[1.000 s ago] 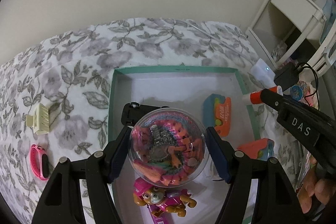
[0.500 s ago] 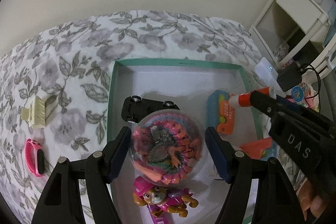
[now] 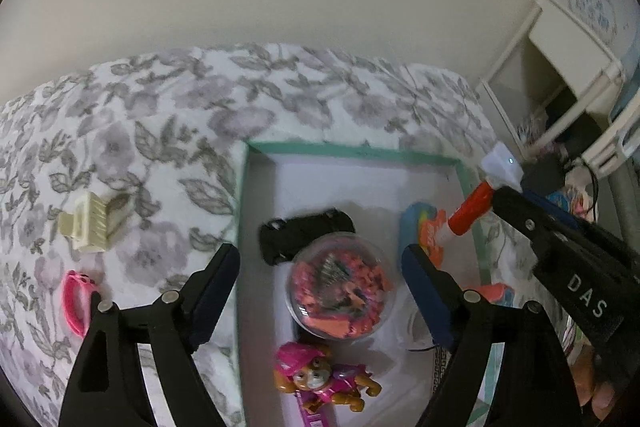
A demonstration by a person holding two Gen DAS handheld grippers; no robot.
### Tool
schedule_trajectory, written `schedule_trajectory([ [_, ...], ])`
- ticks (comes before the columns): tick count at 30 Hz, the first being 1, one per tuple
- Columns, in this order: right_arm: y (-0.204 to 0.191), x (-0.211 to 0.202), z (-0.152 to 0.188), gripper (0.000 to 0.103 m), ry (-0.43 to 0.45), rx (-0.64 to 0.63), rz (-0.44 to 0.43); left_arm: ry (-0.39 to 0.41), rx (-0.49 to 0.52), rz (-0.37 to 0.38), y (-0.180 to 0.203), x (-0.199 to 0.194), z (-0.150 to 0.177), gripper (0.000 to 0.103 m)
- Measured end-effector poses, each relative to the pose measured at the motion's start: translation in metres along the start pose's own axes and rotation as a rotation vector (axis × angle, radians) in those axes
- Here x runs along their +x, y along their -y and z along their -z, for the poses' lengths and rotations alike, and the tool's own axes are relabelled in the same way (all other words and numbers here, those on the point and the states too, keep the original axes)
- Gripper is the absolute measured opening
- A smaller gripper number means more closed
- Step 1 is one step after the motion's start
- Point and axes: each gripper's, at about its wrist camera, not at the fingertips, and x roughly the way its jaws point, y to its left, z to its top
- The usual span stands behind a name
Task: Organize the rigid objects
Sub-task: 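Open the right tool to drop the bottle while the left tool releases the bead ball, then move both open tools back over the pink band and cream clip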
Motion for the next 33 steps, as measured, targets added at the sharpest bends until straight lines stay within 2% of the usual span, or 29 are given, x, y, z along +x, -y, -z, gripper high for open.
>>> schedule_trajectory([
  [1,0.0,-0.003,-0.001,0.033,0.008,0.0,0.004,0.017,-0.013,-0.006,-0.005,-0.006,-0.002,0.085],
  [3,0.0,-0.01,-0.004,0.047,0.027,0.003,0.014,0.044,-0.033,-0.02,-0.013,-0.013,-0.005,0.085],
  [5,0.001,-0.015,-0.006,0.053,0.043,0.007,0.016,0.065,-0.054,-0.037,-0.021,-0.019,-0.008,0.086],
  [10,0.0,-0.021,-0.009,0.059,0.06,0.002,0.017,0.099,-0.112,-0.072,-0.042,-0.027,-0.013,0.086],
  [16,0.0,-0.02,-0.008,0.073,0.062,-0.003,0.029,0.129,-0.169,-0.113,-0.064,-0.032,-0.015,0.086],
  [17,0.0,-0.019,-0.008,0.075,0.062,-0.004,0.031,0.132,-0.176,-0.121,-0.067,-0.032,-0.015,0.09],
  [19,0.0,-0.016,-0.008,0.075,0.059,-0.007,0.036,0.13,-0.186,-0.131,-0.07,-0.031,-0.015,0.103],
  [23,0.0,-0.012,-0.007,0.092,0.056,-0.014,0.046,0.138,-0.194,-0.138,-0.072,-0.032,-0.014,0.103],
  [26,-0.002,-0.011,-0.006,0.093,0.057,-0.019,0.039,0.136,-0.197,-0.142,-0.072,-0.032,-0.015,0.103],
  [30,-0.005,-0.009,-0.006,0.103,0.058,-0.031,0.05,0.138,-0.201,-0.154,-0.073,-0.031,-0.015,0.103],
  [33,-0.006,-0.007,-0.005,0.103,0.057,-0.03,0.06,0.143,-0.216,-0.167,-0.078,-0.031,-0.014,0.103],
])
